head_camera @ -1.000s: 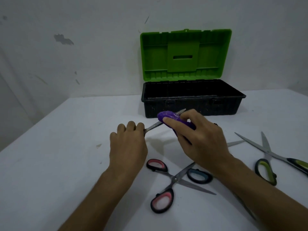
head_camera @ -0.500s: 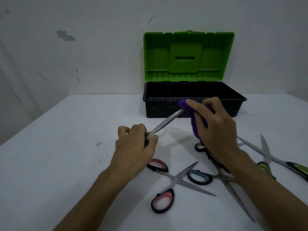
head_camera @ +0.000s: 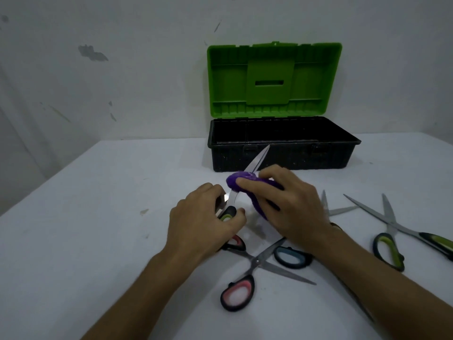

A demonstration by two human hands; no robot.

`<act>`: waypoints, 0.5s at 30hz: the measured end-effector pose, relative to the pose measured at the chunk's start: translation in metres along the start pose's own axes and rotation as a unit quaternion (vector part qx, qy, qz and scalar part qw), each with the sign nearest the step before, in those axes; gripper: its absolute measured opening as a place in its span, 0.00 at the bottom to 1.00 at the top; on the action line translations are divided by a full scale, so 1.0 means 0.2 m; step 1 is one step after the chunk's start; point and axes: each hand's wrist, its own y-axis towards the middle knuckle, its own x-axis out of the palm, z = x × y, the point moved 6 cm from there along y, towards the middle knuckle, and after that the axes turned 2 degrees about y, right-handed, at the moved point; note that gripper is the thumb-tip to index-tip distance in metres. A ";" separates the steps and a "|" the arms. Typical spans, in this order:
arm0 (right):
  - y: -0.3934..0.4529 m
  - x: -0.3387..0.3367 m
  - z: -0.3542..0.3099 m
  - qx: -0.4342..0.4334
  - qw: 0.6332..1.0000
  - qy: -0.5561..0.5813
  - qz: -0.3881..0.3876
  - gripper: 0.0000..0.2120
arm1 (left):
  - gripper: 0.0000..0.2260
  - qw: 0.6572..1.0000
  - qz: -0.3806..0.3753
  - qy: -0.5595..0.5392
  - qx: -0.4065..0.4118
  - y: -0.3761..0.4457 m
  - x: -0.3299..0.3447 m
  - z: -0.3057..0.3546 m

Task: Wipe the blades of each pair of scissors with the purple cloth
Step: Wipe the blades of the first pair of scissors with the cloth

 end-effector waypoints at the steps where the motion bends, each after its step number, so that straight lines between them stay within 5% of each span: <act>1: 0.00 -0.01 0.03 0.008 1.000 0.005 0.013 0.17 | 0.15 1.000 0.006 -0.008 0.006 0.00 -0.01 0.00; 8: -0.04 -0.13 0.29 0.150 0.984 0.012 0.093 0.15 | 0.17 0.996 -0.035 -0.086 0.002 0.01 0.05 -0.02; 15: -0.02 -0.14 0.14 0.058 0.993 0.066 0.083 0.16 | 0.10 0.966 -0.077 -0.239 -0.053 0.03 0.07 -0.06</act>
